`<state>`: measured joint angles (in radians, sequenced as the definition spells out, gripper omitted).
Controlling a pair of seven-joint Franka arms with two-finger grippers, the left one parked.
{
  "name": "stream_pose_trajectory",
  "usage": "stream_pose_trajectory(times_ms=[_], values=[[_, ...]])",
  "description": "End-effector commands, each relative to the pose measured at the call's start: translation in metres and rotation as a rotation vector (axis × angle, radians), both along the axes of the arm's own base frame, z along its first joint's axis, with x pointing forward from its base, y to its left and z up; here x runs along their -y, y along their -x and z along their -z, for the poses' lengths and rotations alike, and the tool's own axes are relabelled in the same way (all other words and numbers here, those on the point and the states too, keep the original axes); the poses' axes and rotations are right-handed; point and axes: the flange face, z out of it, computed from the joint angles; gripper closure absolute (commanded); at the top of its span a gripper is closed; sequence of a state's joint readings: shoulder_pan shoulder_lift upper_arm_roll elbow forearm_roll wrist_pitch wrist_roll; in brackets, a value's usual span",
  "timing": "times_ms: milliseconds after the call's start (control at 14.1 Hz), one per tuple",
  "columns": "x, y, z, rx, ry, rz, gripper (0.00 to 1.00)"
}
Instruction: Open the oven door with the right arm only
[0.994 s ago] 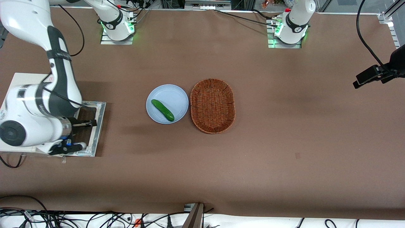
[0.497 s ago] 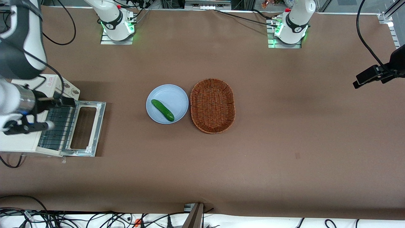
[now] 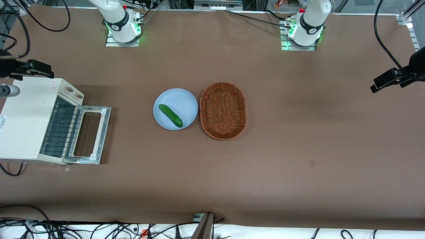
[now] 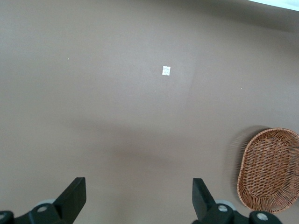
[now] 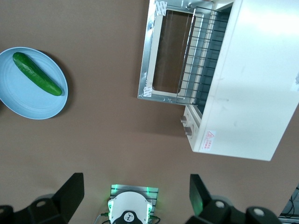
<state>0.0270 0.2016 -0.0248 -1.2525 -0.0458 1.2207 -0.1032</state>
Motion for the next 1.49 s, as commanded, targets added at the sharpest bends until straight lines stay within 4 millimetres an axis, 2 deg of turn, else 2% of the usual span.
stream_pose_trajectory(times_ms=[0, 284, 497, 710, 994, 1420], values=[[0.005, 0.026, -0.005, 0.007, -0.026, -0.006, 0.0], [0.013, 0.056, -0.003, 0.061, -0.03, 0.003, 0.0], [0.013, 0.063, -0.002, 0.066, -0.033, 0.003, 0.0], [0.014, 0.06, -0.004, 0.076, -0.032, -0.003, 0.0], [0.017, 0.041, -0.006, 0.093, -0.03, 0.001, 0.0], [0.015, 0.041, -0.006, 0.095, -0.022, 0.008, 0.0]])
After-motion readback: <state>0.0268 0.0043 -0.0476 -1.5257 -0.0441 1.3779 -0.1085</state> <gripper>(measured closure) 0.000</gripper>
